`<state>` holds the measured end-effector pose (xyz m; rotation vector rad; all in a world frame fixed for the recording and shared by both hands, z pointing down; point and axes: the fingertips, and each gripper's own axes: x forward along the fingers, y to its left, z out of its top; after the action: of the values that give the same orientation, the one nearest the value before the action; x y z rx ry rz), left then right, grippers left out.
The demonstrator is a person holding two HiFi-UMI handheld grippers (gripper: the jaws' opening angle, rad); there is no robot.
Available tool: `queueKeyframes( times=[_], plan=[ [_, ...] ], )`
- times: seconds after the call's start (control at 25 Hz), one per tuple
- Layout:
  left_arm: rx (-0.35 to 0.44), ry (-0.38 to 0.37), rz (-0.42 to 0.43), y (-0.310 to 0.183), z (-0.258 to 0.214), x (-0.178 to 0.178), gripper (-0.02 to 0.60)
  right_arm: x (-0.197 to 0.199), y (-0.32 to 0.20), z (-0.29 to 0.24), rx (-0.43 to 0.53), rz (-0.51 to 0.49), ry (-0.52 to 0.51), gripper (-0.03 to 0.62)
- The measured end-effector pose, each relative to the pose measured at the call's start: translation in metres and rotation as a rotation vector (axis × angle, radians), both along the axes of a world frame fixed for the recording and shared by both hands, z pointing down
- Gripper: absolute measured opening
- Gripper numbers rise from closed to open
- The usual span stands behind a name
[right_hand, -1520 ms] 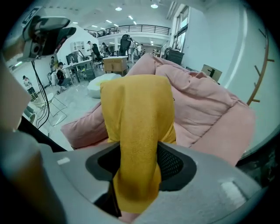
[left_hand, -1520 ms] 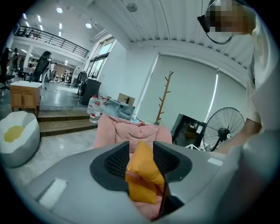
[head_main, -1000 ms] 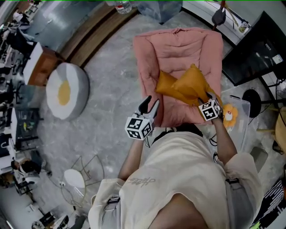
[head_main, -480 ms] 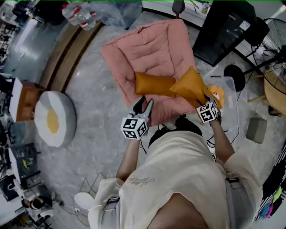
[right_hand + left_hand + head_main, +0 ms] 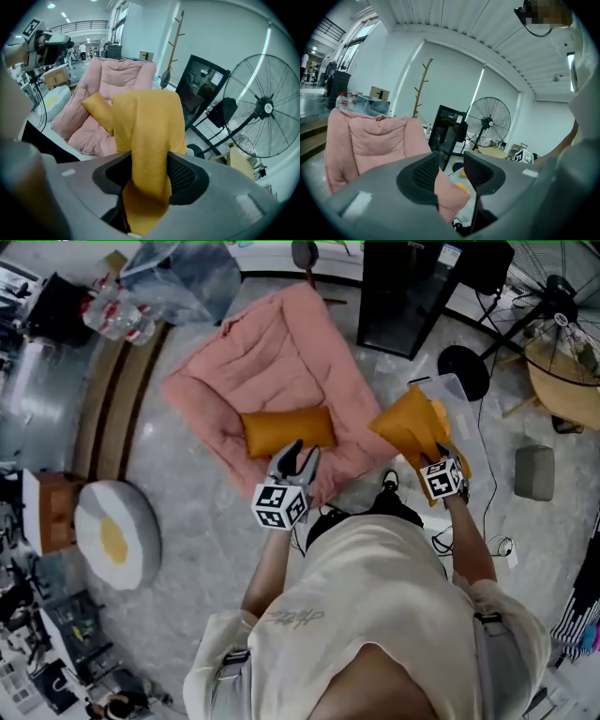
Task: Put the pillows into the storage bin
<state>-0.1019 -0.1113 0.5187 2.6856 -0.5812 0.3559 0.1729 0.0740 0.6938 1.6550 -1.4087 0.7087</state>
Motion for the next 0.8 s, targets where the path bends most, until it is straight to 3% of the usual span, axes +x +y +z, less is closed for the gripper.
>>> queueKeyframes(
  times=[0.28, 0.8],
  plan=[
    [-0.001, -0.012, 0.062, 0.025, 0.000, 0.107, 0.173, 0.086, 0.053, 0.024, -0.014, 0.088, -0.043, 0.221],
    [0.021, -0.058, 0.134, 0.044, 0.008, 0.237, 0.173, 0.190, 0.091, 0.068, -0.014, 0.185, -0.107, 0.201]
  ],
)
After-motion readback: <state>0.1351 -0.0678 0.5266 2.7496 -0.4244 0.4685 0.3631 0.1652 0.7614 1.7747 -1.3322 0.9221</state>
